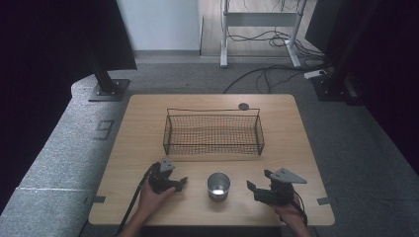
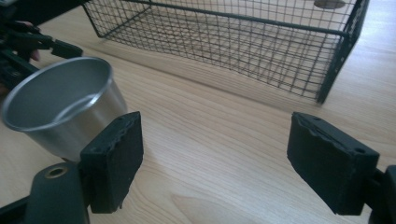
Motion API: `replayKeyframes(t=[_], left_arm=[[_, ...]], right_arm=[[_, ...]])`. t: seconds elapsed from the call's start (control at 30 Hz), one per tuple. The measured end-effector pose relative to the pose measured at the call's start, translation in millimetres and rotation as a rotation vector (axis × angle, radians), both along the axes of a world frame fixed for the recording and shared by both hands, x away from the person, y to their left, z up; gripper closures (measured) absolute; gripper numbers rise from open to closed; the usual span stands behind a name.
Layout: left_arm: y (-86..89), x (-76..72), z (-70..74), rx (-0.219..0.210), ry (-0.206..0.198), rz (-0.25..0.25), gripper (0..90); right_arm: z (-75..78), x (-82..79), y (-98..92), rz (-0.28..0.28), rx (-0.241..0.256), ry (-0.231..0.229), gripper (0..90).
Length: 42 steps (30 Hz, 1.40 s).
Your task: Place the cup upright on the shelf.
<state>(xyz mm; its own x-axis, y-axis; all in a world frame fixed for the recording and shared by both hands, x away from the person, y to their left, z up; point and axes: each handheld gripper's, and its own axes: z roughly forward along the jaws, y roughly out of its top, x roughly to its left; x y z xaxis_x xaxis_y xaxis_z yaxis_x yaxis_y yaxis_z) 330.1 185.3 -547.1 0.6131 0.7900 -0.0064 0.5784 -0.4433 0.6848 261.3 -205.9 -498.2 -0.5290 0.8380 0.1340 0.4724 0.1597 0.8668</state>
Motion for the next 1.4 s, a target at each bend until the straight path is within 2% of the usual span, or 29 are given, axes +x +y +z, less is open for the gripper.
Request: replayKeyframes(t=[0.3,0.63,1.03,1.4], left_arm=[[0.0,0.0,0.0,0.000,0.000,0.000,14.4],[-0.1,0.0,-0.1,-0.002,-0.001,0.001,14.4],[0.0,0.0,0.0,0.000,0.000,0.000,14.4],[0.0,0.0,0.0,0.000,0.000,0.000,14.4]], right_arm=[[2.9,-3.5,7.3,0.028,0.012,-0.001,18.3],[6.3,-9.3,27.3,0.097,0.022,-0.003,18.1],[3.5,-10.1,52.6,0.181,0.011,0.009,17.0],[-0.9,-4.2,71.5,0.216,-0.012,0.015,12.6]])
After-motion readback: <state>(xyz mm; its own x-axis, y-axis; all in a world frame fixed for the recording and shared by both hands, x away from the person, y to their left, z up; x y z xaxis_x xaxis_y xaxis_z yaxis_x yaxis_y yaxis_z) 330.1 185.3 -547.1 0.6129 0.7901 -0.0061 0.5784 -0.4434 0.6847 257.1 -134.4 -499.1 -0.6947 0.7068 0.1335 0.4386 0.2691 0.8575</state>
